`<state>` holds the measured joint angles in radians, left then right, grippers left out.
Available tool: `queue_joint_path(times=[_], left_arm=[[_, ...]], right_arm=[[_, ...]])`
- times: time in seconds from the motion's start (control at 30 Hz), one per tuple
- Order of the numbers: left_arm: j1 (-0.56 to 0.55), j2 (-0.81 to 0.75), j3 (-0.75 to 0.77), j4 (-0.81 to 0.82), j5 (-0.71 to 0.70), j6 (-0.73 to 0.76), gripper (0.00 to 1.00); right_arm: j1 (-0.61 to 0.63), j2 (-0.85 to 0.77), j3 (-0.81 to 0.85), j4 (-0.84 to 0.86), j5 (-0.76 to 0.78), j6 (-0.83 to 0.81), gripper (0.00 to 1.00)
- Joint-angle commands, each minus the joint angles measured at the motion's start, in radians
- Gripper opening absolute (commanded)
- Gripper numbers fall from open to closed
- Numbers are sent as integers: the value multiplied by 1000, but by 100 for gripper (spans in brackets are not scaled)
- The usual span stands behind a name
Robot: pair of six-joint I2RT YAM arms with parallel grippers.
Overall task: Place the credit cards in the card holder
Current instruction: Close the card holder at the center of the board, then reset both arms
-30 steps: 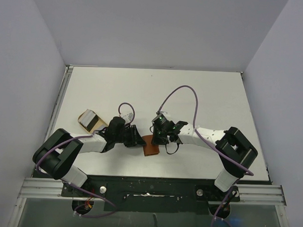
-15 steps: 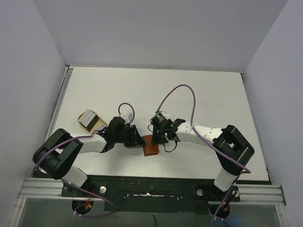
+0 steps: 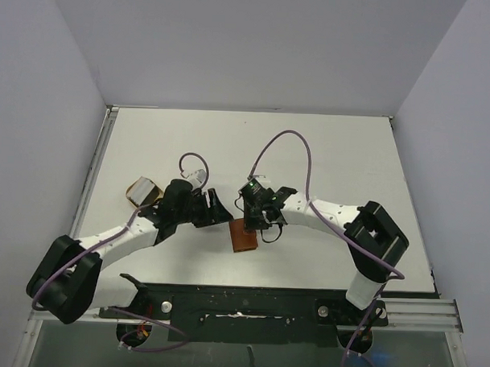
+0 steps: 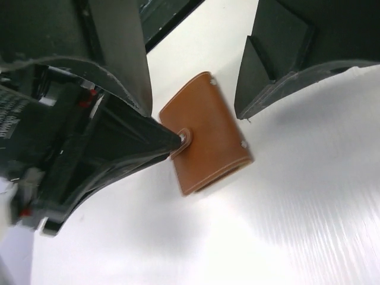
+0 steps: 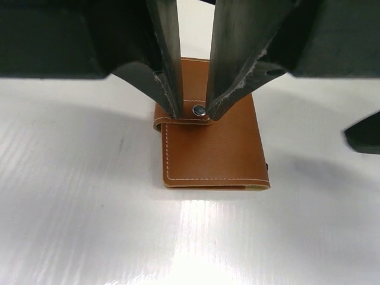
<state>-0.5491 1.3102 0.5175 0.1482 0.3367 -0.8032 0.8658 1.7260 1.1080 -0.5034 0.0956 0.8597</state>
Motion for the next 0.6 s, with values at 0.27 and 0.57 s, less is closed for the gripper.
queue_joint_path(times=[0.27, 0.57], left_arm=[[31, -300, 351, -442, -237, 205, 68], [32, -472, 469, -507, -309, 217, 72]], right_arm=[[-33, -377, 26, -40, 270, -49, 52], [-44, -608, 5, -107, 398, -61, 98]])
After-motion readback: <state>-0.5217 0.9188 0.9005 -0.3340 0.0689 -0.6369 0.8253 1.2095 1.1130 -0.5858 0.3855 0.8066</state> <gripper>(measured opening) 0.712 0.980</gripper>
